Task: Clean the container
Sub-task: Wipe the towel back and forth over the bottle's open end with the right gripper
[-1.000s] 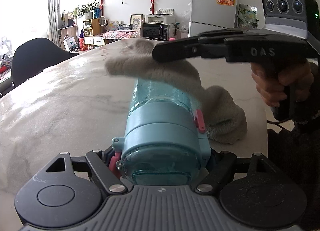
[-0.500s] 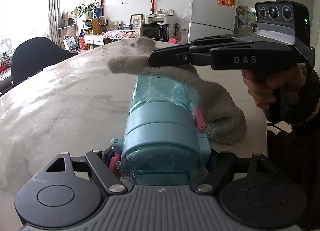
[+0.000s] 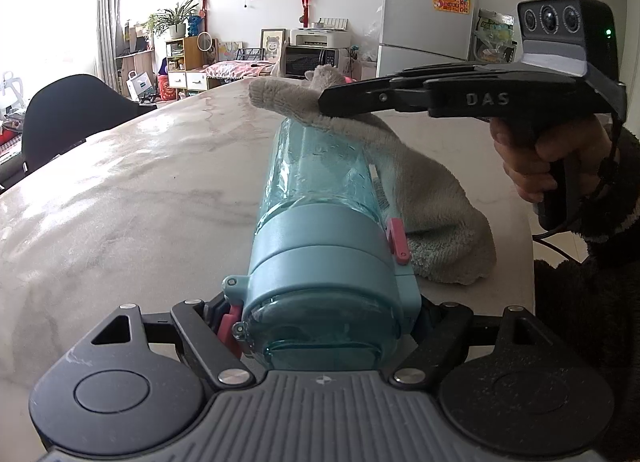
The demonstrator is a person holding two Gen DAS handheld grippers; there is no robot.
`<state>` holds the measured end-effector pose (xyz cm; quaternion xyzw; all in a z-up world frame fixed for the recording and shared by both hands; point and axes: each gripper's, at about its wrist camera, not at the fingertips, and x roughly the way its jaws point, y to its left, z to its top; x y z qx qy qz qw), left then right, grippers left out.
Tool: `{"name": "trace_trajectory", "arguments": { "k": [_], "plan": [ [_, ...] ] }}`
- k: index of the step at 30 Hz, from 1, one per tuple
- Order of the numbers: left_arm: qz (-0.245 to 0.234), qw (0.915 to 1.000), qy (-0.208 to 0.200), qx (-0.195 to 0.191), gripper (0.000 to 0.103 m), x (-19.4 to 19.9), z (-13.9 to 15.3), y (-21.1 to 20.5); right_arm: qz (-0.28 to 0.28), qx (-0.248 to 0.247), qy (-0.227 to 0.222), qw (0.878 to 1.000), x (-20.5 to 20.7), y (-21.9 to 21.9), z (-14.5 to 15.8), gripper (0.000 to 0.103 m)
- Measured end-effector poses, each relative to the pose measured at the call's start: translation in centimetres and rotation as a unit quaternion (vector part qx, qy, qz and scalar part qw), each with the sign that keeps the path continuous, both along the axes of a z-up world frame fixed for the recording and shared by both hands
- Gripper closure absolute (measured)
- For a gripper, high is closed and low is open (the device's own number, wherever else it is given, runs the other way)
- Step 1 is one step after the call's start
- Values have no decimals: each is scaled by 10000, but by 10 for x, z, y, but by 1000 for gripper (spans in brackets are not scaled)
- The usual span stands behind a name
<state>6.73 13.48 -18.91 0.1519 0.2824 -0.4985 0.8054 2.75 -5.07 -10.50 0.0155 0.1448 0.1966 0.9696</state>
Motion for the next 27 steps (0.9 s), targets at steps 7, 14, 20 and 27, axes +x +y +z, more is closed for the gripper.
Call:
{"name": "trace_trajectory", "arguments": {
  "k": [7, 14, 20, 27],
  "plan": [
    [-1, 10000, 7, -3, 21, 1, 1, 0, 549, 123, 41, 9984, -3, 19, 1, 94],
    [0, 10000, 42, -35, 21, 6, 1, 2, 763, 133, 143, 9969, 0, 26, -5, 94],
    [1, 10000, 42, -34, 21, 10, 1, 5, 657, 90, 104, 9977, 0, 22, -5, 94],
    [0, 10000, 25, -19, 21, 9, 1, 5, 261, -36, 35, 9996, 2, 11, -4, 94]
  ]
}}
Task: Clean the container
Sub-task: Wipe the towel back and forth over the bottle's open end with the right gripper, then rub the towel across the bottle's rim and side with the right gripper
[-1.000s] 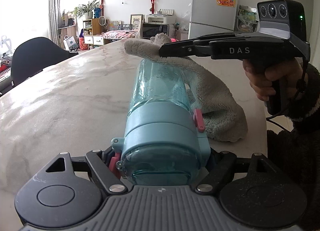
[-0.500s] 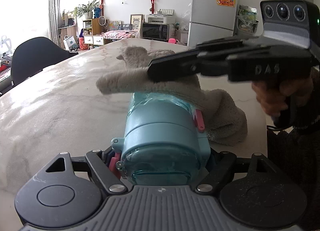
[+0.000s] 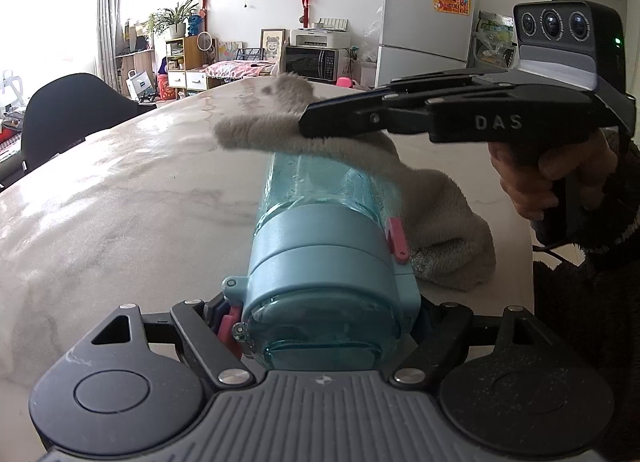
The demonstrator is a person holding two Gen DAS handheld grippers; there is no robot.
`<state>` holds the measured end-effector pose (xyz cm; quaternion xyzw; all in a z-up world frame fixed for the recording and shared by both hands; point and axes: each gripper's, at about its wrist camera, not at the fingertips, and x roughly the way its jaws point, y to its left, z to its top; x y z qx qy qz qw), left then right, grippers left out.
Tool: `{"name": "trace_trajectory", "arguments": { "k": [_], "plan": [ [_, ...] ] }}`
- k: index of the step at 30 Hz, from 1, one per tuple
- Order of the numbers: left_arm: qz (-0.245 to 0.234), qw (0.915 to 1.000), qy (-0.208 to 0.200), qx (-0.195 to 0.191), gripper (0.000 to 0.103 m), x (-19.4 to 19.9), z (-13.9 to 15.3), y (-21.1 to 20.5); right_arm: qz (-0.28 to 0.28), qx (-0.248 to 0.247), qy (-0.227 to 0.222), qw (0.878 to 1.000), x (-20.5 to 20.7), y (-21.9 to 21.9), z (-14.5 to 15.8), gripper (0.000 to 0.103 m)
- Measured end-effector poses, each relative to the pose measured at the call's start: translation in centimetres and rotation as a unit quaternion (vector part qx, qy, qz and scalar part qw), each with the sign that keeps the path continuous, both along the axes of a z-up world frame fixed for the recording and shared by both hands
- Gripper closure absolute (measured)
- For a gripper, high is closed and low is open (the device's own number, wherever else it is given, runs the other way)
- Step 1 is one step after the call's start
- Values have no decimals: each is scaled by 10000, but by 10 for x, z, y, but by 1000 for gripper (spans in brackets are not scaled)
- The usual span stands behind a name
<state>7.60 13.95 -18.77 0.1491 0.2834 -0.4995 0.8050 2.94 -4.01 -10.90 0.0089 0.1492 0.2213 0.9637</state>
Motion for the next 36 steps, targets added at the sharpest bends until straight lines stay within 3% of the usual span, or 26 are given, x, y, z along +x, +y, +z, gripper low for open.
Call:
{"name": "trace_trajectory", "arguments": {
  "k": [19, 23, 29, 36],
  "plan": [
    [2, 10000, -28, 23, 21, 0, -1, -1, -967, 53, -12, 9953, 4, -23, 1, 95],
    [1, 10000, -33, 26, 21, 0, -2, -1, -772, 304, -64, 9965, 0, -24, 6, 95],
    [2, 10000, -32, 25, 21, -1, -3, -3, -55, 633, -97, 9979, -6, -13, 12, 95],
    [2, 10000, -26, 19, 21, -1, -5, -3, 669, 516, 25, 9964, -10, 10, 10, 95]
  ]
}}
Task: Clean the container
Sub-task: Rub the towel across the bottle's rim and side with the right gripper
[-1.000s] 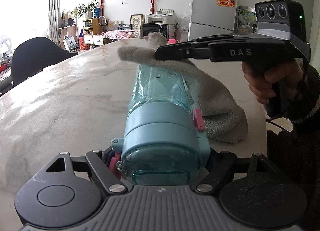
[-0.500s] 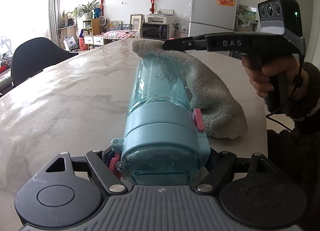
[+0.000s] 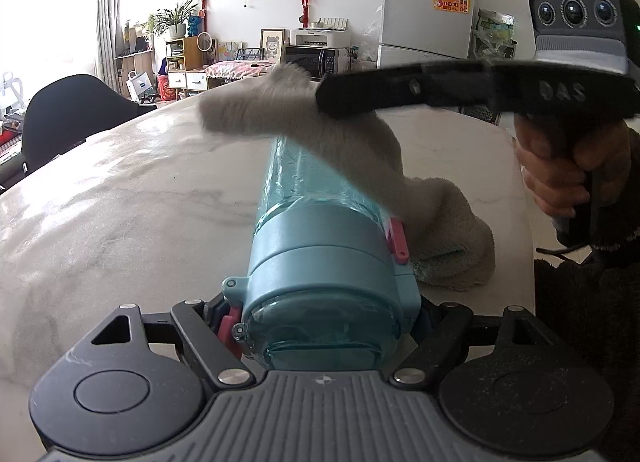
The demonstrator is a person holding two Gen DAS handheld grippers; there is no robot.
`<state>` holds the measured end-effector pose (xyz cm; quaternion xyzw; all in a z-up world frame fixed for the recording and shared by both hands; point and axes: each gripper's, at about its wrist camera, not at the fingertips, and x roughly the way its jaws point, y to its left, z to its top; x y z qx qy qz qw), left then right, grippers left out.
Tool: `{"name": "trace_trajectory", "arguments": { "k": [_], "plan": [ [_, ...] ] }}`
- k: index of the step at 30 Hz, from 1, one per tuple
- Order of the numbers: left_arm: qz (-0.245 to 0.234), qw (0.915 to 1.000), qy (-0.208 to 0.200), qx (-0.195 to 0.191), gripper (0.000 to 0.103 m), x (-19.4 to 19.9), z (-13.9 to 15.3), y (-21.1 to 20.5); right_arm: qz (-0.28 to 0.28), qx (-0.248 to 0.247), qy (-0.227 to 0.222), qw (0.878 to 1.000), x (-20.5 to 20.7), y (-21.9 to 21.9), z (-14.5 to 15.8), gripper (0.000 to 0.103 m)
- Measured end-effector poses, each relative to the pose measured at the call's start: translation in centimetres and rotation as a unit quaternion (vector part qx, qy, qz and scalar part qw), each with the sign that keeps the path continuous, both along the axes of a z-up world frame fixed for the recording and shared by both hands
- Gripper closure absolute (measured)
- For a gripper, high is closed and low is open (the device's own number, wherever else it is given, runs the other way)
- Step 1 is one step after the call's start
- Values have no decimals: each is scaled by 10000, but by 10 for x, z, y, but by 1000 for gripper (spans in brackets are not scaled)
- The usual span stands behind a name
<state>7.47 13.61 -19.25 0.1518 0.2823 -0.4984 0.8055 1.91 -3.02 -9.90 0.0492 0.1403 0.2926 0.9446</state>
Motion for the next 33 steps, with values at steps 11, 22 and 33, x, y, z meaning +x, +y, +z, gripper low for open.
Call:
{"name": "trace_trajectory", "arguments": {
  "k": [11, 22, 33],
  "plan": [
    [0, 10000, 11, -8, 21, -1, 1, -1, -74, -291, 77, 9995, 6, 5, -10, 95],
    [2, 10000, 18, -13, 21, -3, 1, -3, -649, -188, 38, 9977, 15, -17, -11, 95],
    [0, 10000, 17, -11, 21, -3, 3, -2, -1436, -29, 98, 9896, 19, -38, -13, 95]
  ]
}}
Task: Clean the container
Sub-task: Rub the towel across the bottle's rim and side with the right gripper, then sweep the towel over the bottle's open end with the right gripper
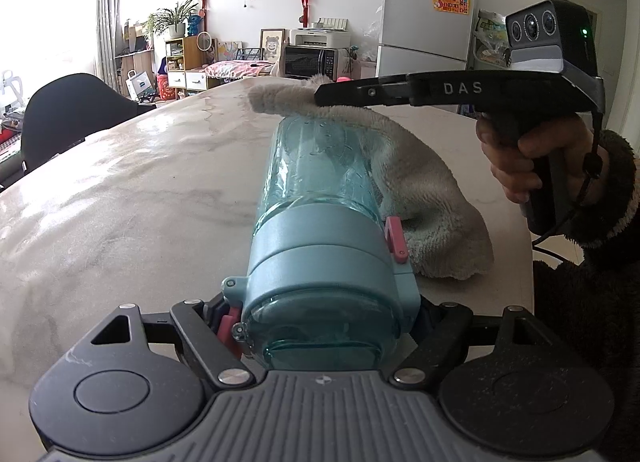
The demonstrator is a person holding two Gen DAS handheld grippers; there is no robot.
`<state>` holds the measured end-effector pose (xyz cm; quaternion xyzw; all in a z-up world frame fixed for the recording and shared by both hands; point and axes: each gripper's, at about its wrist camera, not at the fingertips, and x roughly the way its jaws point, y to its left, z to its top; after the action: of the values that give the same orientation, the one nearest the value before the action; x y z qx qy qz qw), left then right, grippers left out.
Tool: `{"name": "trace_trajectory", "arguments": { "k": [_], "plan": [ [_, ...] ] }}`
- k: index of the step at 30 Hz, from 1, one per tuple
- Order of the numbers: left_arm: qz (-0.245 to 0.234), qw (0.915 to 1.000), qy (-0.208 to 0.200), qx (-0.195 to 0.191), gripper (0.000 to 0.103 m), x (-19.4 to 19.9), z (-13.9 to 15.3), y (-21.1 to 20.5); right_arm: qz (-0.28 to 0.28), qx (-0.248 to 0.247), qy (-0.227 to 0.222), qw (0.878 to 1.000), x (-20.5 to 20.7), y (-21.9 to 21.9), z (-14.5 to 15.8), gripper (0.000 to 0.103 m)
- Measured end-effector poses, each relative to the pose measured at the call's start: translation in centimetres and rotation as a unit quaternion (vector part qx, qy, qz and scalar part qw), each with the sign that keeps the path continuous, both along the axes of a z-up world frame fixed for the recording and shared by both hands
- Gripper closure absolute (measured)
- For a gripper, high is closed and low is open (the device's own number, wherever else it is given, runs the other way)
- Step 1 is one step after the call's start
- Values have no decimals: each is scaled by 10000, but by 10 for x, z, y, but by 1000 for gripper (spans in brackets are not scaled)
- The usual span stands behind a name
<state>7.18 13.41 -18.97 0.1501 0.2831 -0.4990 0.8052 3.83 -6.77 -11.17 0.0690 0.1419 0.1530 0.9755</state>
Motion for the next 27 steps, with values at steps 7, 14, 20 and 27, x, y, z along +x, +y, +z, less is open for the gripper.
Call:
{"name": "trace_trajectory", "arguments": {
  "k": [7, 14, 20, 27],
  "plan": [
    [-1, 10000, 1, 1, 21, 1, 0, 1, -244, 193, -29, 9995, -3, -8, 2, 95],
    [-1, 10000, -3, 4, 22, 2, 0, 3, 281, 155, -387, 9987, -16, 8, 15, 95],
    [-1, 10000, -5, 7, 21, 2, 0, 3, 1020, -5, -578, 9931, -27, 30, 22, 95],
    [-1, 10000, -14, 15, 21, 2, 0, 3, 1094, -435, -608, 9912, -29, 45, 19, 75]
  ]
}}
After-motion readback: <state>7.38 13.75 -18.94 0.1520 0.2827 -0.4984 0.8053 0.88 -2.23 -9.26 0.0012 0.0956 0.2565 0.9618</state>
